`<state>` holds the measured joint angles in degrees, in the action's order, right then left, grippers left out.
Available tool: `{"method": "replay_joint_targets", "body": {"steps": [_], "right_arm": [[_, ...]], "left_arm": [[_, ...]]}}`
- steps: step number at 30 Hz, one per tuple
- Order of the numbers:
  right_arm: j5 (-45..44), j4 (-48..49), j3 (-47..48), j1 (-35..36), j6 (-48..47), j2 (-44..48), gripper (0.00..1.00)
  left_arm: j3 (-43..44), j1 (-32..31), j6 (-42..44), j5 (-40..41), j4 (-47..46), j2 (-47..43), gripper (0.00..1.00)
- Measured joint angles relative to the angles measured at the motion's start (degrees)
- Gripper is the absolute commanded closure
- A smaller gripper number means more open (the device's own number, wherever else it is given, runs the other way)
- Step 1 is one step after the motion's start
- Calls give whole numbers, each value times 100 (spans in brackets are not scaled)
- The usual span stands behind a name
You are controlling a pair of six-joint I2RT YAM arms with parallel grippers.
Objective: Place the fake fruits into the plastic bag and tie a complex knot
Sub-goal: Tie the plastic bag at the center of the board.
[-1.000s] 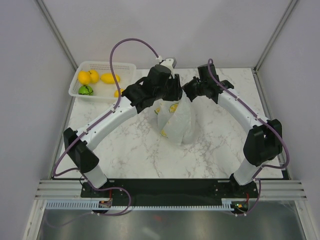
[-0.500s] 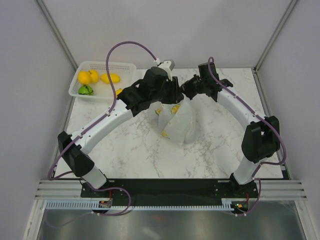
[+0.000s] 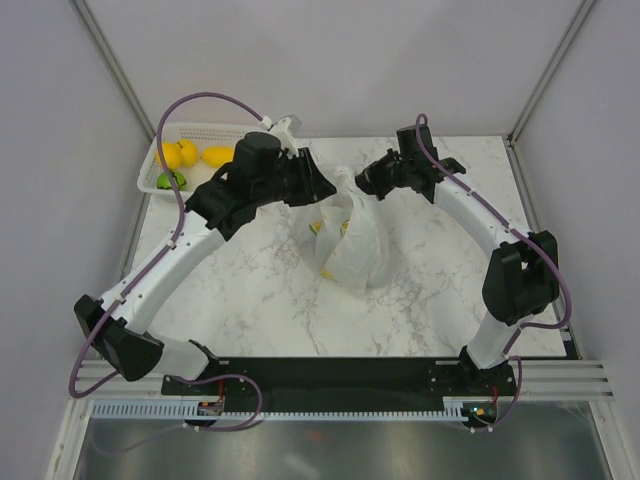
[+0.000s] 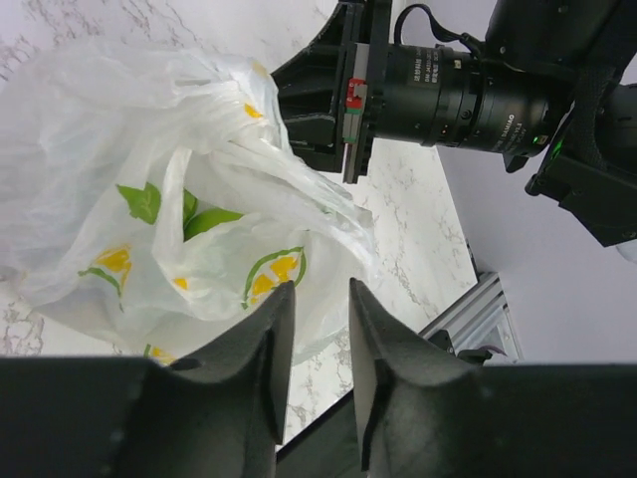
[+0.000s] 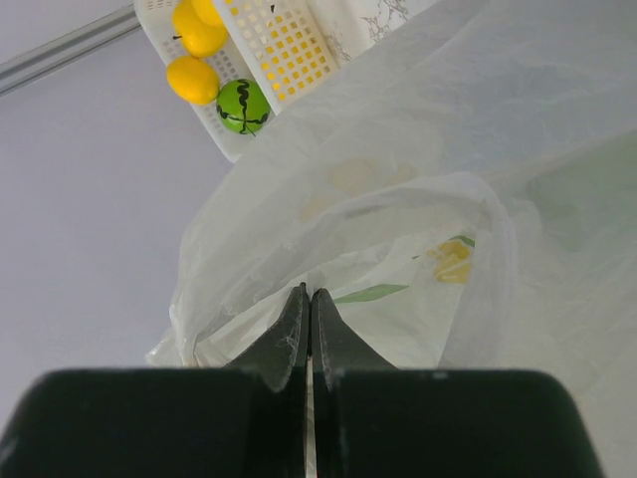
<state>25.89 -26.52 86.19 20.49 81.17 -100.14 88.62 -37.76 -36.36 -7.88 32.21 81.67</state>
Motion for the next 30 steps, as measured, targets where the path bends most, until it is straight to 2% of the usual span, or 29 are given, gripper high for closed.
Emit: {"method": "replay_joint_targets", "body": {"steps": [6,15,23,30], "right_arm": [[17,2,0,-35,-24,0,100],[33,2,22,-37,-42,0,100],[33,7,22,-37,-39,0,100],[33,7,24,-35,-39,0,100]], "left_arm": [[-688,221,-199,-157,-105,-507,70],[-1502,267,-610,-326,-544,-529,70],[-1744,264,-1008,-323,-1753,-98,70],[-1698,190,-1080,-326,-2037,350,68]]}}
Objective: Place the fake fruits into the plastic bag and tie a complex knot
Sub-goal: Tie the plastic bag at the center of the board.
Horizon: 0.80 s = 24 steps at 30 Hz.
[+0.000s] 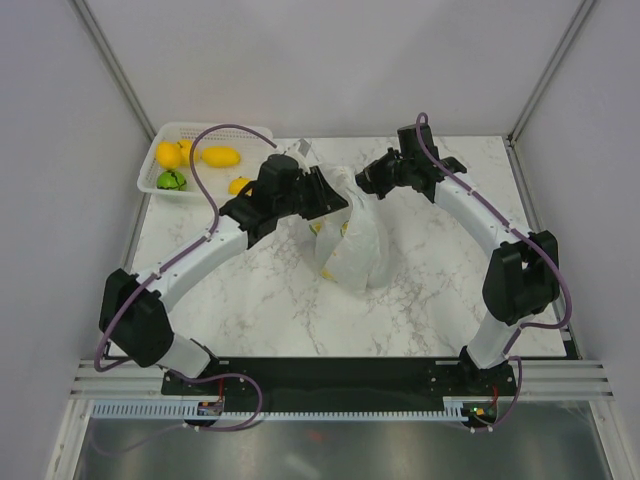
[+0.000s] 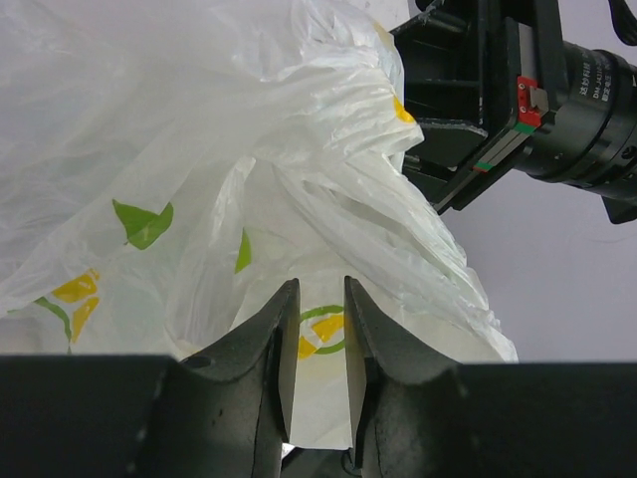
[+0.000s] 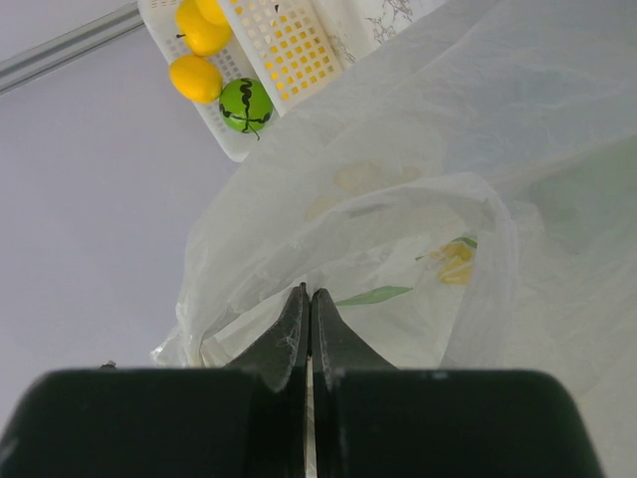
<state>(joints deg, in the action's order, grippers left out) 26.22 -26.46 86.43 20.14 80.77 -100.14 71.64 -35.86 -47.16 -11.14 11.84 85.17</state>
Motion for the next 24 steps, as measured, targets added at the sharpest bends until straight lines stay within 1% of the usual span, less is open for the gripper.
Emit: {"method": "replay_joint_targets", "body": {"steps": [8,14,24], "right_arm": [[0,13,33,0,2,0,100],[0,15,37,0,4,0,100],[0,17,39,-2,20,0,100]], "left_arm": [[127,-61,-42,-2,-140,122,66],[365,-105,-46,-2,-236,407,62],[483,-177,-55,33,-251,654,58]]}}
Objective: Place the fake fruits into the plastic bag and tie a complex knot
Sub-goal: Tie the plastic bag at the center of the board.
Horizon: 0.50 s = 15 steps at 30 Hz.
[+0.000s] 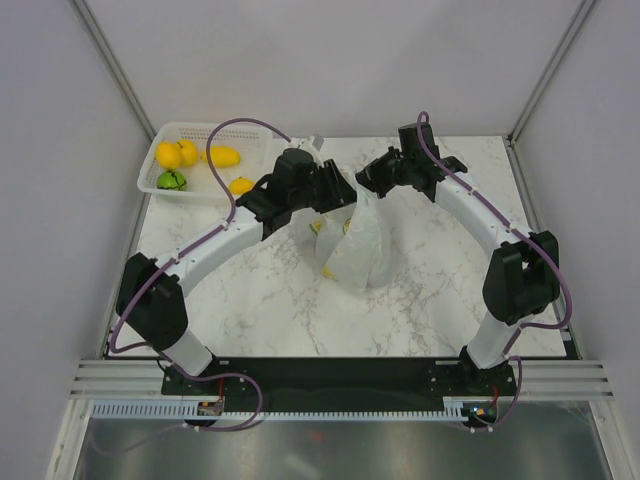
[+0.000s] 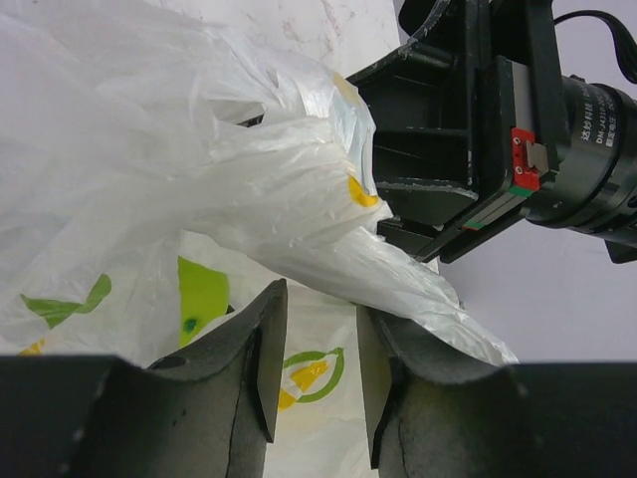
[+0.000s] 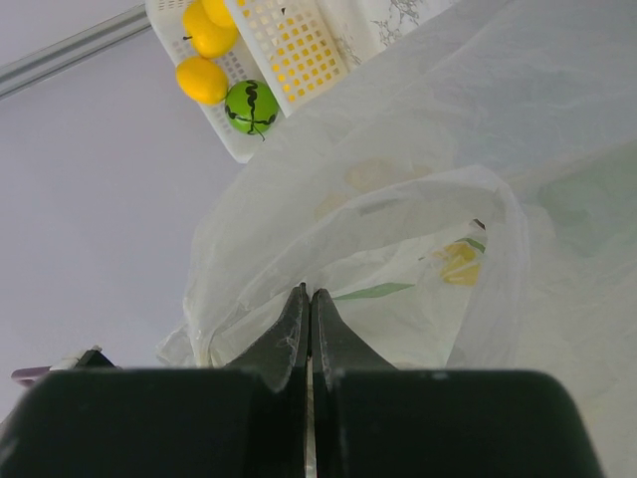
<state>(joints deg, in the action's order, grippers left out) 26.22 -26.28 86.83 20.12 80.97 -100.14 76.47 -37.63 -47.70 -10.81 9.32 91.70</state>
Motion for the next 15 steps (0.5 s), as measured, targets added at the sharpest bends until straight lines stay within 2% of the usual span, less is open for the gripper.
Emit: {"method": "replay_joint_targets", "body": {"steps": [11,13,15], "right_arm": [[-13,59,0,0,61,0,100],[-33,103,0,-17,76,0,100],[-46,146,0,-26,94,0,100]], "left_arm": [[313,-116,63,313,-15,289,54],[367,-136,85,352,-7,334,57],[422,-142,111,372,-2,378,67]]}}
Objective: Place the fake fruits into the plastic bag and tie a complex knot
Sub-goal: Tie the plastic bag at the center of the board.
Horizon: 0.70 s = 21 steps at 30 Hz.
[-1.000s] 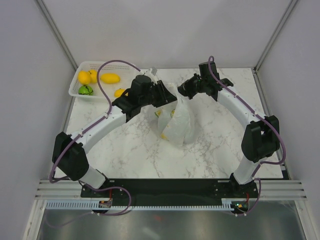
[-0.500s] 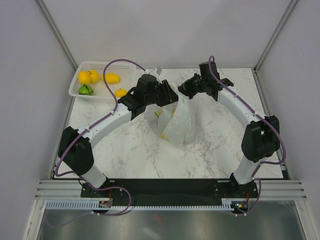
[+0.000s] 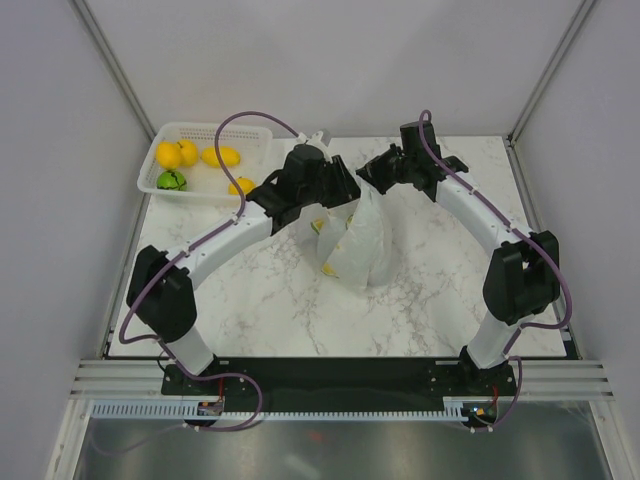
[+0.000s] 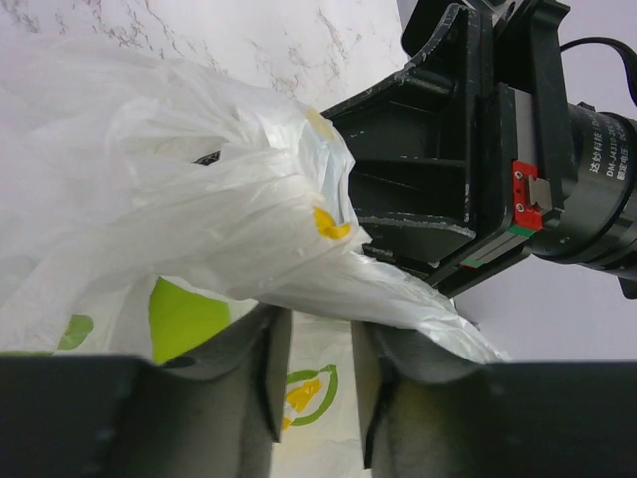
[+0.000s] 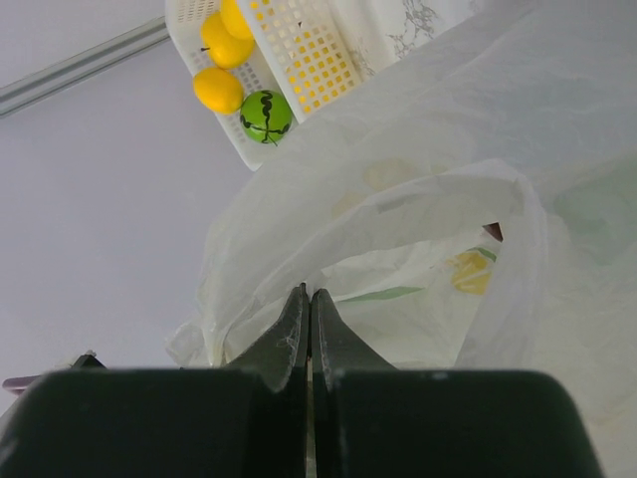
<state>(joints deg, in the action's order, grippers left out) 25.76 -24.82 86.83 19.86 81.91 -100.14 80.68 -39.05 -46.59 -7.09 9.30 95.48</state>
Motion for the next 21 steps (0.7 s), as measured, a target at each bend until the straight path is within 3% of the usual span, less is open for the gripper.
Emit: {"method": "replay_joint_targets", "body": {"steps": [2,6,14,21], "right_arm": [[-11,52,0,0,22,0,100],[-9,70,0,2,42,0,100],[2,87,-2,7,11,0,100],[7,94,48,-15,-404,-22,100]], "left_arm": [[74,-11,52,9,4,61,82],[129,-11,140,46,7,122,98],[236,9,258,44,203,122,98],[564,345,321,-706,907,122,98]]}}
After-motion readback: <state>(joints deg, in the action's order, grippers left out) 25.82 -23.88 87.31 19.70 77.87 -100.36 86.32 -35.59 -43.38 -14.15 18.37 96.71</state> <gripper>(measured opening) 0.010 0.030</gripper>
